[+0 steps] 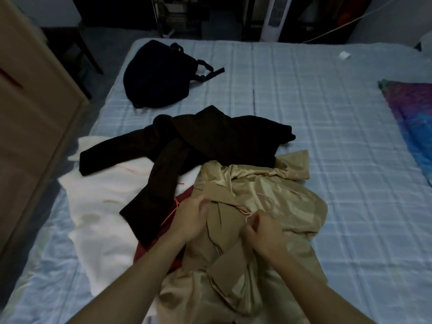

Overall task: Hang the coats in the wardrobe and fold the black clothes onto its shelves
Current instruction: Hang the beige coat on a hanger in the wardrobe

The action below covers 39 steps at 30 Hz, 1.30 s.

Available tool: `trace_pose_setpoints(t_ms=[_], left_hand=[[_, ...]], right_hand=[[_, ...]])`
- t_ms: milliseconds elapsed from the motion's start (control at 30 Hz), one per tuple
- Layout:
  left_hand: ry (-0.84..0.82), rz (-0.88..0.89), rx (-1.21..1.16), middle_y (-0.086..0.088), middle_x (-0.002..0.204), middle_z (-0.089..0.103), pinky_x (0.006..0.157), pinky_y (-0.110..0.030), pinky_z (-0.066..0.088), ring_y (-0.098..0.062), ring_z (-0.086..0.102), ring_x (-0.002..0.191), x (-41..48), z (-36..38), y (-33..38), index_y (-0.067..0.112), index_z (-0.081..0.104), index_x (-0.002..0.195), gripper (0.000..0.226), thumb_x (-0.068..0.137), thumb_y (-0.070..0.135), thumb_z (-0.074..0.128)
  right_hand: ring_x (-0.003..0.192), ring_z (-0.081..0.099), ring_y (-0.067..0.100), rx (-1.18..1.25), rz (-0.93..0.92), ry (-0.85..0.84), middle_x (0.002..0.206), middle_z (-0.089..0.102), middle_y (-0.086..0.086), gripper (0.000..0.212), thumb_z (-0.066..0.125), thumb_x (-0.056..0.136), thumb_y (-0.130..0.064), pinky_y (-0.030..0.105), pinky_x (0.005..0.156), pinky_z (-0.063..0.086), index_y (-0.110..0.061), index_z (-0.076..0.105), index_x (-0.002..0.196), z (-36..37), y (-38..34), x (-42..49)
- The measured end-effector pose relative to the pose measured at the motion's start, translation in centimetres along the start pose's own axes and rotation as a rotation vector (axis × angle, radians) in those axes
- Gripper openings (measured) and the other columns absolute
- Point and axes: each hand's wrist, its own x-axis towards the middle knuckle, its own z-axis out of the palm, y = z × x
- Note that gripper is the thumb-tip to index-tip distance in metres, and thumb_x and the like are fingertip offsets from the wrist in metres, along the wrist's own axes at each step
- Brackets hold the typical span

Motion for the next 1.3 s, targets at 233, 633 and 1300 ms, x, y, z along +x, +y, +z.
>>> trace_pose_setpoints(t_ms=[233,633,1300], left_hand=[[-0.217,0.280,0.469,-0.005,0.132,0.058,0.101,-0.020,0.035,-0.020,0.051,0.121,9.6,1.2,-0.1,0.013,0.059,0.130,0.040,0.092,0.003,0.055],[-0.501,0.520,0.666,-0.002,0.108,0.066,0.097,-0.038,0.040,-0.020,0.057,0.105,14.3,1.9,-3.6,0.020,0.068,0.110,0.058,0.090,0.051,0.024],[0.433,0.451,0.498,0.002,0.101,0.052,0.069,-0.045,0.049,-0.021,0.054,0.090,-13.2,-15.6,13.3,0.033,0.050,0.114,0.026,0.095,0.041,0.034]], right_hand=[[0.101,0.059,0.025,-0.012,0.214,-0.138,0.107,0.058,0.006,0.049,0.072,0.074,-0.042,0.026,0.073,0.038,-0.011,0.055,0.108,4.2,2.1,2.0],[0.067,0.047,0.014,0.267,0.170,0.047,0.073,0.051,-0.004,0.016,0.057,0.096,-0.021,0.024,0.064,0.031,-0.012,0.051,0.083,5.4,2.4,3.8],[0.085,0.058,0.010,0.245,-0.790,0.346,0.092,0.064,0.000,0.023,0.050,0.090,-0.018,0.020,0.075,0.044,-0.013,0.067,0.104,-18.3,-9.8,-12.6]])
